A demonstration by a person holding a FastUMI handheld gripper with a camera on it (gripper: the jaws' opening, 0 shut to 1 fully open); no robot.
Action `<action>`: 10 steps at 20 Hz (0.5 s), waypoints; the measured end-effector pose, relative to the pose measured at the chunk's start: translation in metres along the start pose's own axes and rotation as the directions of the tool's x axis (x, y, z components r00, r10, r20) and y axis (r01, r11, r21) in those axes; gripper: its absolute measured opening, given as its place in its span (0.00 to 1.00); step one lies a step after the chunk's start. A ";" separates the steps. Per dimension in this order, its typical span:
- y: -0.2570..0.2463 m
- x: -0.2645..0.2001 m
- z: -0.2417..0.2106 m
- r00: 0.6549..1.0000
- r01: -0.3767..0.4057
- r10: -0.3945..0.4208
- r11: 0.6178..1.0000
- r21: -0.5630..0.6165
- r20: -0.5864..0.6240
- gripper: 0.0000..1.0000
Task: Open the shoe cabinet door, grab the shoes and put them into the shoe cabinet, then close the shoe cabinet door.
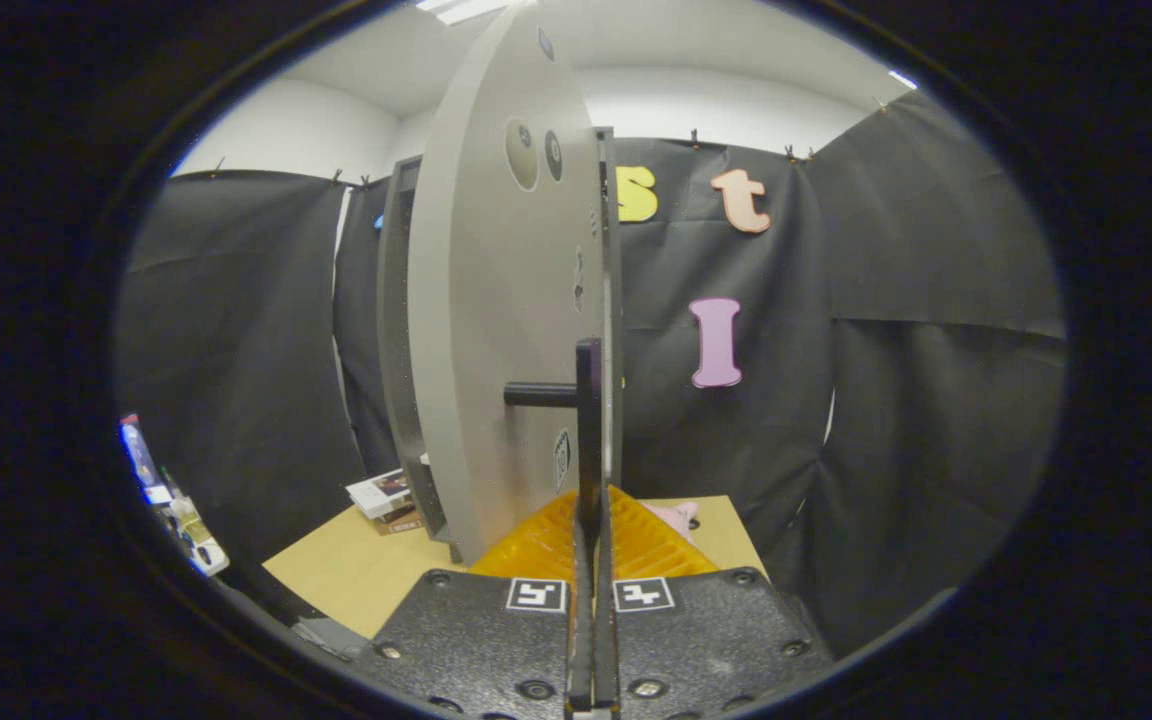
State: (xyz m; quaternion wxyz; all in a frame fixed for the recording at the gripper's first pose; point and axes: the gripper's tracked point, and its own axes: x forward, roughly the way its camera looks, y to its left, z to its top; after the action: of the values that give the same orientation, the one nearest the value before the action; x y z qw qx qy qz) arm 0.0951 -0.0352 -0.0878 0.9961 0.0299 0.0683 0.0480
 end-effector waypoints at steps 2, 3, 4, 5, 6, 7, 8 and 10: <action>-0.007 0.002 0.001 1.000 0.000 0.000 1.000 0.022 0.009 0.04; -0.013 0.002 0.002 1.000 0.006 -0.006 1.000 0.021 0.012 0.04; -0.023 0.002 0.004 1.000 0.019 -0.019 1.000 0.023 0.014 0.04; -0.031 0.002 0.005 1.000 0.021 -0.022 0.999 0.025 0.013 0.04; -0.032 0.003 0.003 1.000 0.007 -0.007 0.999 0.038 0.012 0.04; -0.031 0.003 0.003 1.000 -0.007 0.006 0.999 0.044 0.012 0.04; -0.031 0.004 0.003 1.000 -0.012 0.012 0.999 0.033 0.011 0.04; -0.037 0.002 0.002 1.000 -0.006 0.006 1.000 0.016 0.010 0.04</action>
State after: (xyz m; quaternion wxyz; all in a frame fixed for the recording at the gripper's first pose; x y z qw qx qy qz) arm 0.1006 -0.0719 -0.0883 0.9960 0.0383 0.0635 0.0502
